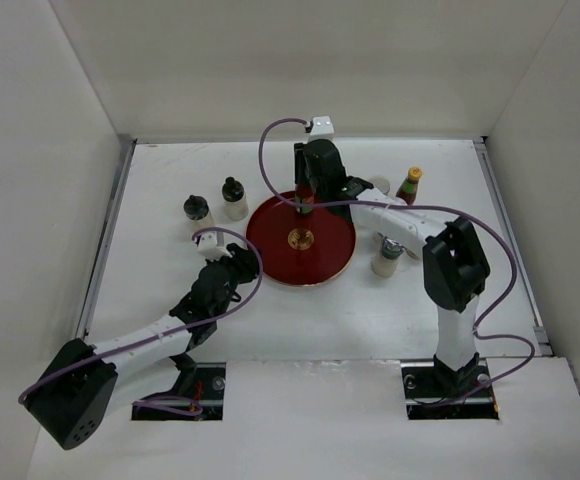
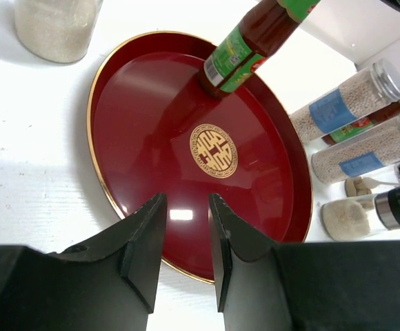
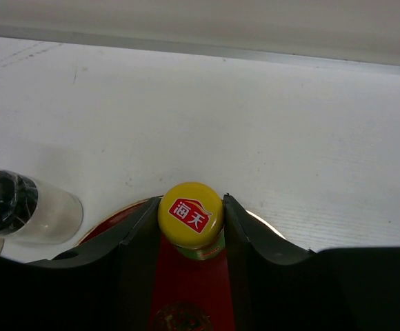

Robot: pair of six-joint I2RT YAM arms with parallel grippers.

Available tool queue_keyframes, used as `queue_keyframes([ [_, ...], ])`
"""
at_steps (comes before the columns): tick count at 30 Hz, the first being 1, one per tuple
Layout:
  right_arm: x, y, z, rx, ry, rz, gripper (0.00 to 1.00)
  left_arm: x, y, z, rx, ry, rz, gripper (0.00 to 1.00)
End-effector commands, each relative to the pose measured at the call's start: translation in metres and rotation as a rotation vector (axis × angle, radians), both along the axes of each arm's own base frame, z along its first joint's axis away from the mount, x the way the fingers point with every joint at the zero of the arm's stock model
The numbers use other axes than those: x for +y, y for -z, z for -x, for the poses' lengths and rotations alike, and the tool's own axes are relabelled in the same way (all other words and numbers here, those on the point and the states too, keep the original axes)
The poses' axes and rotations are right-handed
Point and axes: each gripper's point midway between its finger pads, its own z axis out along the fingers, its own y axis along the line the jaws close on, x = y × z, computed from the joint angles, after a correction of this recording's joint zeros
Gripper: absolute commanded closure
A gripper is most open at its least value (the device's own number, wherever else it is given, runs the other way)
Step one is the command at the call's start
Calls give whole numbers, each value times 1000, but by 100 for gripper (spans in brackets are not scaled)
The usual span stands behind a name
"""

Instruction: Organize the condiment bottles

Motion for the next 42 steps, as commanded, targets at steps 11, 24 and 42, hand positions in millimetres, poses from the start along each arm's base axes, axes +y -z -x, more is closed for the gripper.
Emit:
queue_keyframes([
  [11,23,-44,-3,-134,-20,-145,43,-2,-11,-4,-38,4,41,72],
  [24,-70,-101,29,-191,95,-179,36,0,-12,-4,-44,0,41,72],
  [42,-269,-15,32,34,575,13,25,5,-12,-6,-42,-14,43,69],
])
